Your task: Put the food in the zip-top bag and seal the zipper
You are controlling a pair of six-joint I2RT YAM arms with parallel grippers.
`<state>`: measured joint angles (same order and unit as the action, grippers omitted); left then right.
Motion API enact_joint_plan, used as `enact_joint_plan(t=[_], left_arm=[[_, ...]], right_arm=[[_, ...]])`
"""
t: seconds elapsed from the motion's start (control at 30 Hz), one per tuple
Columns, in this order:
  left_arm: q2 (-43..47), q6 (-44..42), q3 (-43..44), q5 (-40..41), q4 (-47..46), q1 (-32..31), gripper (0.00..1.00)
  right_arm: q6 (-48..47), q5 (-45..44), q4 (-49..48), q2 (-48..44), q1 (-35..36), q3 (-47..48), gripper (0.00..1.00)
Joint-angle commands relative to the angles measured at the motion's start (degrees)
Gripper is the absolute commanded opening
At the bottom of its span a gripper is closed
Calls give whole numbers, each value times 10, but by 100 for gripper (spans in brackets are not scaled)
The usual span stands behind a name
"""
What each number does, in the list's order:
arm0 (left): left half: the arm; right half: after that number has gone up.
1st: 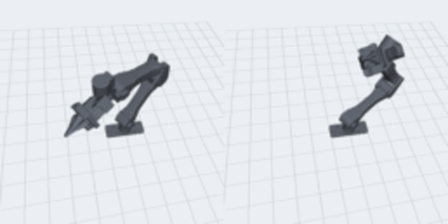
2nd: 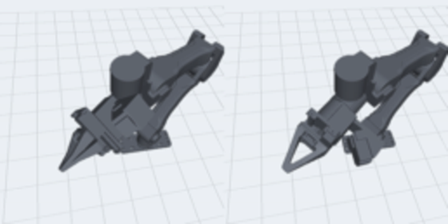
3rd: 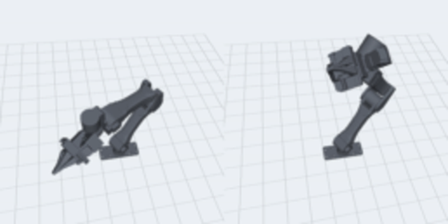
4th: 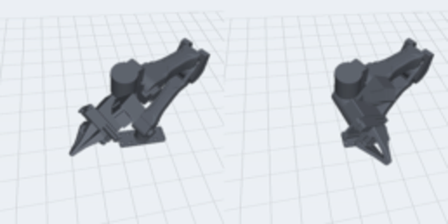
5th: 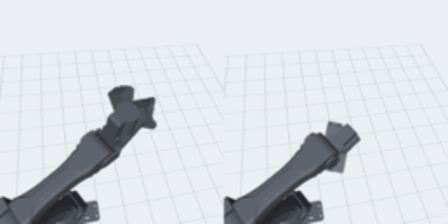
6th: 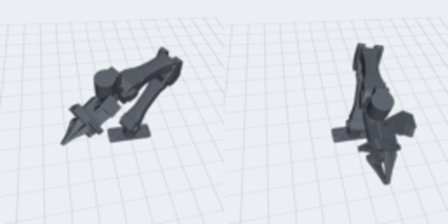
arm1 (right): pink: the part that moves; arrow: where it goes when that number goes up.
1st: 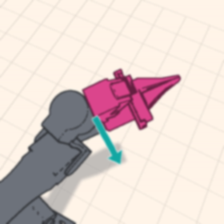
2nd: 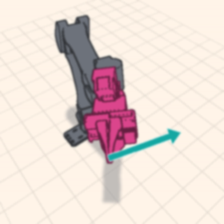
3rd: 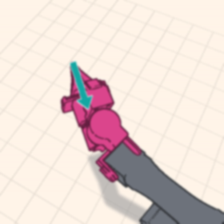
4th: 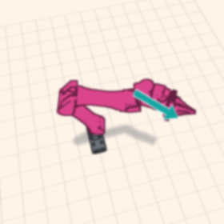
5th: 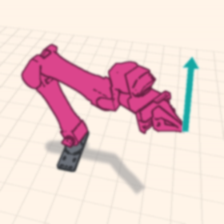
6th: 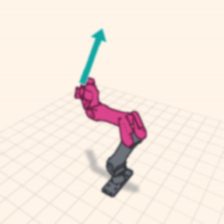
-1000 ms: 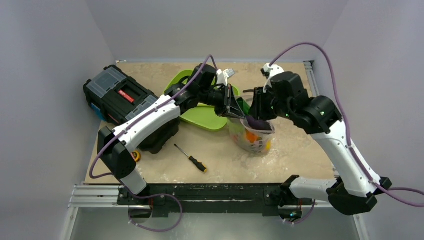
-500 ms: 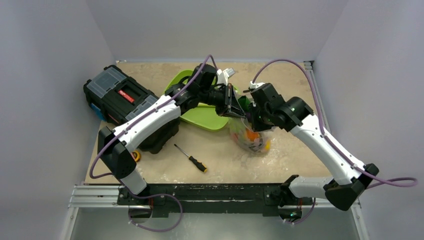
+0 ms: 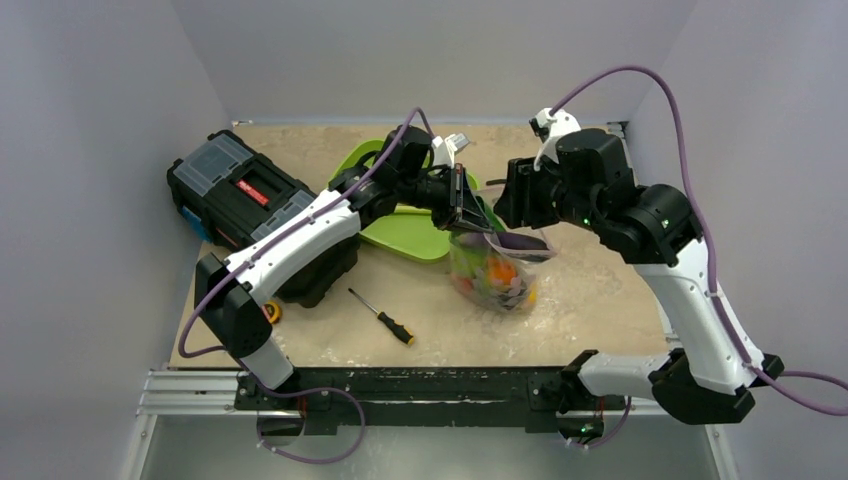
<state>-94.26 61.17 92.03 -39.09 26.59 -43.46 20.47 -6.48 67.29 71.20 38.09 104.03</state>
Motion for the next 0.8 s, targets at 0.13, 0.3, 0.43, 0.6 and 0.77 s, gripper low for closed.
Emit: enact_joint_plan(t=[0.13,0.3,0.43,0.6,0.77], left_arm=[[34,15,20,-21,-45,1,0],[38,19,7,-20,-50,1,0],[45,25,-3,-17,-59,1,0],[52,30,-12,-11,-58,1,0],[66,32,-38,-3,-57,1,0]], right_arm=[[-48,32,21,1,-1,-2,49],[-31,-3,6,1,-2,-15,48],[-5,-50,-46,-43,-2,-64,60],[31,-79,-109,-104,-26,-157,78],[41,-51,-111,-125,-46,-176,75]])
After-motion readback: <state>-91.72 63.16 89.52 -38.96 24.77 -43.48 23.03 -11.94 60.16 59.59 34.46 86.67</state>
